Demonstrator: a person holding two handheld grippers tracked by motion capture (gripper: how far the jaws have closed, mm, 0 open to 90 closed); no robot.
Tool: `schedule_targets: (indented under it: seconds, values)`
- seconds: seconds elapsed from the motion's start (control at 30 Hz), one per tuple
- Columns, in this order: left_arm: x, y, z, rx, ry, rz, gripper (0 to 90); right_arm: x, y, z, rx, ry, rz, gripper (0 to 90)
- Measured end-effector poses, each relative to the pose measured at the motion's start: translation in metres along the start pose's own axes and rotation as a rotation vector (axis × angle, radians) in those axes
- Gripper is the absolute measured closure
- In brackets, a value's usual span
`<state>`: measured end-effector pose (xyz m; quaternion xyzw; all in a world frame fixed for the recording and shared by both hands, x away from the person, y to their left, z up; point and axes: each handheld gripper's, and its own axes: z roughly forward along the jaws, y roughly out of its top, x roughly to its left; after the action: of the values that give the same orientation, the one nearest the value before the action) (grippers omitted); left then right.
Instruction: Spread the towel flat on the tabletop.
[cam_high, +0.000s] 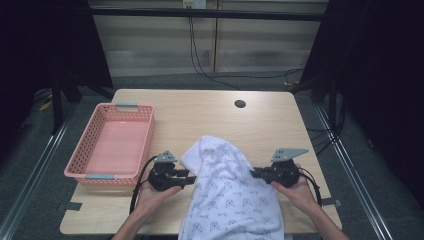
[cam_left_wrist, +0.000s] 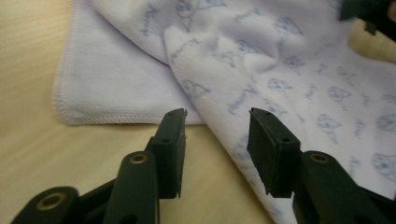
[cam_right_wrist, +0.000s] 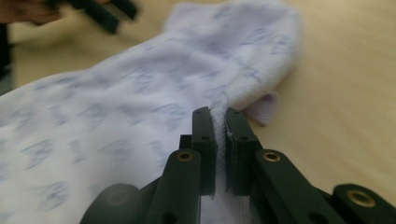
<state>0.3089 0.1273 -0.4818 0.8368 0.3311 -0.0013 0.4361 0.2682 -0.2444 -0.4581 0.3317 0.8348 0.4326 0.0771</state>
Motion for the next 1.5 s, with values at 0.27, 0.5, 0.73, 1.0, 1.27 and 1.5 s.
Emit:
schedule_targets:
  seconds: [0.27,0.5,0.73,1.0,1.27,1.5]
  values:
    - [0.020,0.013,0.017,-0.008,0.128,-0.008,51.8,0.047,-0.028,0.025,0.174,0.118,-0.106,85.4]
    - [0.031,0.021,0.041,0.014,0.189,-0.039,46.5,0.040,-0.024,0.020,0.147,0.119,-0.090,63.7]
    - [0.027,0.019,0.040,0.059,0.228,0.068,79.0,0.004,-0.008,-0.002,-0.001,0.026,0.030,59.7]
    - [0.035,0.016,0.032,0.004,0.121,-0.045,86.8,-0.039,0.008,0.025,-0.015,-0.054,0.140,55.8]
    - [0.032,0.027,-0.002,-0.164,0.070,-0.069,86.8,-0.050,0.021,0.061,0.025,-0.023,0.177,46.9]
    - [0.038,0.036,-0.027,-0.250,0.078,-0.071,86.8,-0.042,0.022,0.073,0.051,0.006,0.145,84.3]
